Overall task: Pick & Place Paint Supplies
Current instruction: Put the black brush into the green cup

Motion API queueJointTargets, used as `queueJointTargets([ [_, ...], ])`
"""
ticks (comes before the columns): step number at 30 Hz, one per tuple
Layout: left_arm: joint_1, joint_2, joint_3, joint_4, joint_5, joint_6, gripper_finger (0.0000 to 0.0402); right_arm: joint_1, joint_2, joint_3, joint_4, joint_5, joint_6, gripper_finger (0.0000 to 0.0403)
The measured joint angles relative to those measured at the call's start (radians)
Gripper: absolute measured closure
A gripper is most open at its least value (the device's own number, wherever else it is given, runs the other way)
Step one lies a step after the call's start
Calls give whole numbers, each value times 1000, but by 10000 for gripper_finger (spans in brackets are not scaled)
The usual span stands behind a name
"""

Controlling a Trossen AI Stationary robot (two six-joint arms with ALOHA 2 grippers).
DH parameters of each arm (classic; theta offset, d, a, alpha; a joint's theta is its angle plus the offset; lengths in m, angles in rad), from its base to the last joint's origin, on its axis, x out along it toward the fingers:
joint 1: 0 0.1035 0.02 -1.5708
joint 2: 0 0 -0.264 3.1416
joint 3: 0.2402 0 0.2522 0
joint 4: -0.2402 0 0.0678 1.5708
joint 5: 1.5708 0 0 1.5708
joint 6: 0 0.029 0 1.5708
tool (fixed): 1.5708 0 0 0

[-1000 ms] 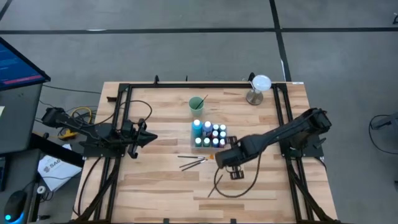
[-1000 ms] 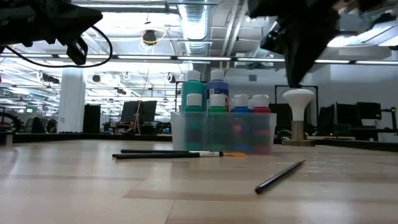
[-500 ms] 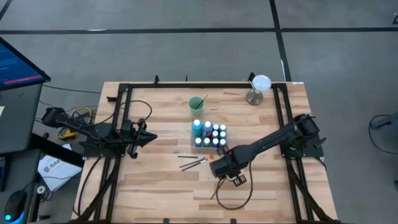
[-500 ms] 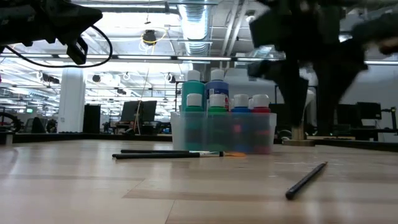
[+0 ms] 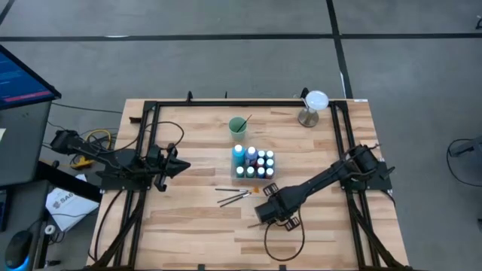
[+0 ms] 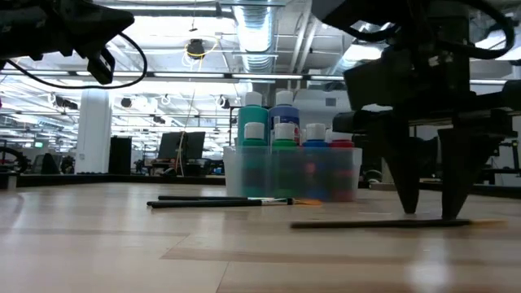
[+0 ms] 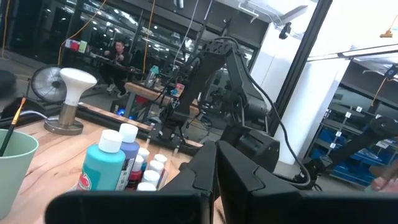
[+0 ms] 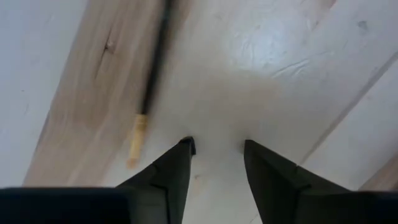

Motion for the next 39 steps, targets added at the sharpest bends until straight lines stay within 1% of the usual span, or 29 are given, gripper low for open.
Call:
queueJointTargets([
  [4,0,1,0,3,0,0,394,-13,-28,-6,-3,-9,76,268],
  [7,0,2,0,2,0,0,394,-26,-89,-7,-45,-23,158,272],
  [10,0,2,0,3,0,0,394,-7,-147,-5,-60,-17,192,272],
  [13,0,2,0,3,0,0,394,21,-161,-5,-51,-14,205,267],
  [18,0,2,0,3,0,0,394,38,-114,-5,-53,-20,294,245],
  [21,0,2,0,4,0,0,394,36,-67,-4,-37,-59,314,225],
  [24,0,2,0,4,0,0,394,46,-30,-4,-39,-74,331,208],
  [28,0,2,0,5,0,0,394,62,5,2,-45,-79,359,201],
  [30,0,2,0,6,0,0,394,65,20,2,-47,-77,372,210],
  [33,0,2,0,7,0,0,394,61,35,5,-55,-83,382,243],
  [39,0,2,0,9,1,0,394,37,37,3,-57,-95,386,354],
])
